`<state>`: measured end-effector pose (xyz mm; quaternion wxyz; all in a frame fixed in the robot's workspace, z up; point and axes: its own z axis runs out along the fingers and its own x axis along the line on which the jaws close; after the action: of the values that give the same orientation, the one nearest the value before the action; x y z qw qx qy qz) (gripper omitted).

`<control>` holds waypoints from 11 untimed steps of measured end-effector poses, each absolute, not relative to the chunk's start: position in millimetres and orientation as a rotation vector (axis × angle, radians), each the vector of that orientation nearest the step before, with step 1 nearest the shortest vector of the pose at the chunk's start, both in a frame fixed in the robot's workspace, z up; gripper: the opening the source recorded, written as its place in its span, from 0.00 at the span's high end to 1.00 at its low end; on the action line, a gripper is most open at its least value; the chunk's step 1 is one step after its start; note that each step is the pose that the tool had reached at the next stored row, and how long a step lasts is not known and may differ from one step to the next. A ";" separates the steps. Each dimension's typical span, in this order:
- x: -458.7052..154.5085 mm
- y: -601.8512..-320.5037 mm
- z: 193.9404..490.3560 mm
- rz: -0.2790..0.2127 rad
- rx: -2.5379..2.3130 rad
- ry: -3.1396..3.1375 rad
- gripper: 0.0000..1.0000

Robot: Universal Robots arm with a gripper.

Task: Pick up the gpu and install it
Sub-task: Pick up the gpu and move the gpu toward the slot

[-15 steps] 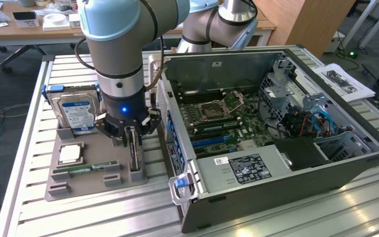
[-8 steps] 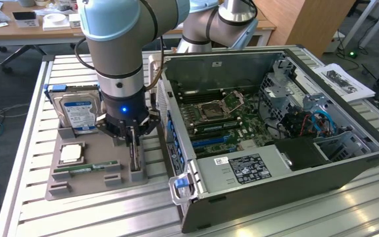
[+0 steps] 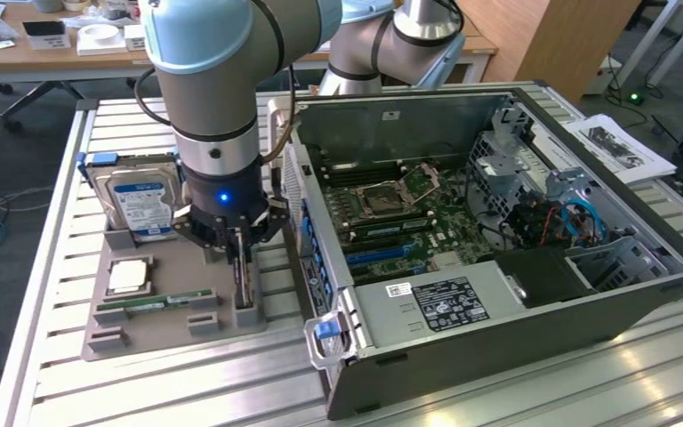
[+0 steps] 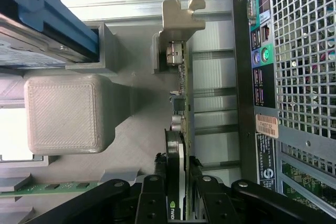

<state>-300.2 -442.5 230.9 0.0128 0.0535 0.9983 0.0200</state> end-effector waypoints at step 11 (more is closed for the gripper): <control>-300.2 -442.5 230.5 0.063 0.094 3.115 0.73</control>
<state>-300.2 -442.5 230.5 0.0124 0.0300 0.9993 0.0203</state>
